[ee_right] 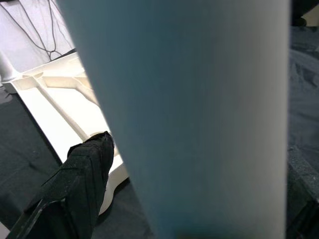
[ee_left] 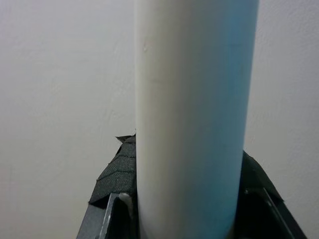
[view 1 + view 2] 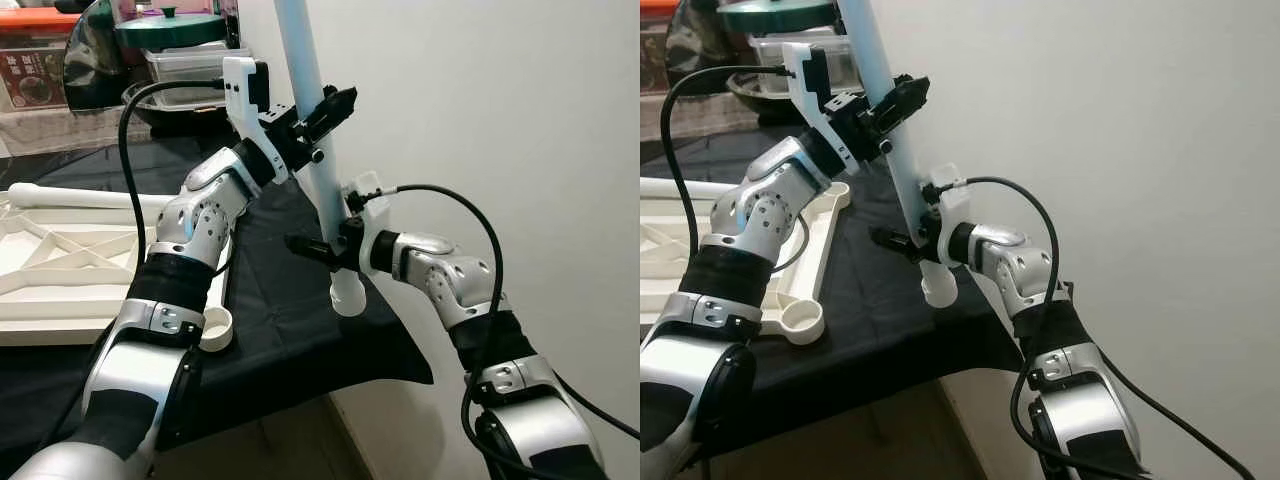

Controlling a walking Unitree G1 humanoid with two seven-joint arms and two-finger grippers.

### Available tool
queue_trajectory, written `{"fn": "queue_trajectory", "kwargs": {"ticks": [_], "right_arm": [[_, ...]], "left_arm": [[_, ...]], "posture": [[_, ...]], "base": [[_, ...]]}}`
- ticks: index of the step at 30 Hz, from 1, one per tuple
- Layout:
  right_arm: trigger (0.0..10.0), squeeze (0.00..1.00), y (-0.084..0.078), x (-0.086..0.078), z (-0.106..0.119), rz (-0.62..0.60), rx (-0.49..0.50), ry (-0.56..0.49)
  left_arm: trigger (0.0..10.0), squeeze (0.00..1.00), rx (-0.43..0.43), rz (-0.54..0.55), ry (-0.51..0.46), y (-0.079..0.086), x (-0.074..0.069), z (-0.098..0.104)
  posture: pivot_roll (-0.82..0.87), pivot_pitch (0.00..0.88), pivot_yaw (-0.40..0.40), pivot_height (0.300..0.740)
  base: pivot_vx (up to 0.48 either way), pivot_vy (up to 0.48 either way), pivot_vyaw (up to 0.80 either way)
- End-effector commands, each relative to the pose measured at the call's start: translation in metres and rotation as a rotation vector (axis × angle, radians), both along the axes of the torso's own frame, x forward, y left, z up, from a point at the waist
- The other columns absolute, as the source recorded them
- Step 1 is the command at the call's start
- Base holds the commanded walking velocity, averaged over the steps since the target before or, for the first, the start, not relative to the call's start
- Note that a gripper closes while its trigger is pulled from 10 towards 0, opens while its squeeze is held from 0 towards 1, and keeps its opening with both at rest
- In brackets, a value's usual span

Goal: Building children table

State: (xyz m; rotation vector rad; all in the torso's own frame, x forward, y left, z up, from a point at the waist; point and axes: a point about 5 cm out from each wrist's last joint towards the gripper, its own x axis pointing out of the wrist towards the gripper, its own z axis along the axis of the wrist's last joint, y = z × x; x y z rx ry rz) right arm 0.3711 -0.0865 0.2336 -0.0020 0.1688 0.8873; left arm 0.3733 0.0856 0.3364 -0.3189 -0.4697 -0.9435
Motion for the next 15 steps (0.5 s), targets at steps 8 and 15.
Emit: {"fn": "queue_trajectory", "kwargs": {"ticks": [8, 15], "right_arm": [[0.0, 0.0, 0.0066, 0.0034, 0.0089, 0.013, 0.003, -0.033], [0.0, 0.0, 0.0102, 0.0032, 0.0099, 0.022, 0.008, -0.04]], "left_arm": [[10.0, 0.0, -0.014, 0.001, -0.04, -0.0019, 0.0008, 0.0088], [10.0, 0.0, -0.023, -0.001, -0.035, -0.0012, 0.002, 0.0101]], "posture": [[0.1, 0.0, -0.025, 0.74], [0.09, 0.0, -0.023, 0.74]], "base": [[0.0, 0.0, 0.0], [0.0, 0.0, 0.0]]}}
